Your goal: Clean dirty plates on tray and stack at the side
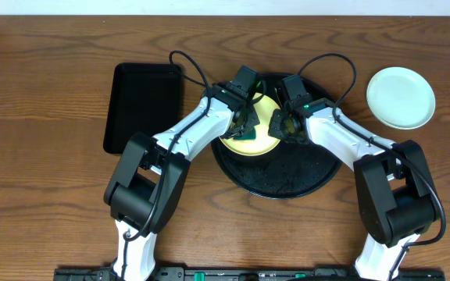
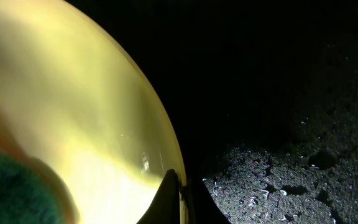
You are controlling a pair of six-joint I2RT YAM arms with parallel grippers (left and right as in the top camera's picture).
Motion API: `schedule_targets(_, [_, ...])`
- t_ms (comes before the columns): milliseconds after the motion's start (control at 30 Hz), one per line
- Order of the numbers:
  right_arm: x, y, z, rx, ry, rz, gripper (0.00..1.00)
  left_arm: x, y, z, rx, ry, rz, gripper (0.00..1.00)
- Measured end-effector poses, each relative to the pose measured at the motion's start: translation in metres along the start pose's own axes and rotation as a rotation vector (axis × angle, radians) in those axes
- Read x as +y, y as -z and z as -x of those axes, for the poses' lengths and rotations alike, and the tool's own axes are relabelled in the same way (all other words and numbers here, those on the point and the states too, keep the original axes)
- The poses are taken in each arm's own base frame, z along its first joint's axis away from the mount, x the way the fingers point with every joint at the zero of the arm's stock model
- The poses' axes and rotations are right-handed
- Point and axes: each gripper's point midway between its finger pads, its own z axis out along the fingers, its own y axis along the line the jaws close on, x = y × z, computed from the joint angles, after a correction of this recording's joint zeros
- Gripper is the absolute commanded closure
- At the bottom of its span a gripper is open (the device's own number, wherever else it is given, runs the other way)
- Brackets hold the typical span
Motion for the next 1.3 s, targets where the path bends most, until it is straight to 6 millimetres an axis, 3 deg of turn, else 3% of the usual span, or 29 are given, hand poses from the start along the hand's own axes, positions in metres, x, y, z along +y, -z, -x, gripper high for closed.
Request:
schedule_targets(233, [0.001,0.000,0.000,0.001,0.002,0.003,0.99,0.030,0.004,-0.003,-0.037,-0.059,0.173,0.93])
schedule_targets(567, [0.003,0.000,-0.003,0.009,0.007,0.007,0.99,0.047,0.023,0.008,-0.126,-0.113,0.285,0.92])
schedule_targets(667, [0.003,0.000,-0.003,0.011,0.007,0.006,0.99,0.057,0.050,0.027,-0.230,-0.113,0.339,0.93])
schedule_targets(933, [0.001,0.012,-0.005,0.008,0.049,0.004,0.99,0.100,0.153,0.077,-0.454,0.027,0.360,0.93])
schedule_targets(1033, [0.004,0.031,0.003,-0.041,0.107,0.023,0.99,0.124,0.177,0.087,-0.450,0.109,0.336,0.92])
schedule_targets(1100, [0.010,0.057,0.016,-0.114,0.161,0.048,1.00,0.139,0.184,0.093,-0.422,0.152,0.308,0.93])
schedule_targets(1300, [0.018,0.149,0.055,-0.401,0.329,0.067,0.99,0.182,0.179,0.105,-0.304,0.245,0.230,0.92])
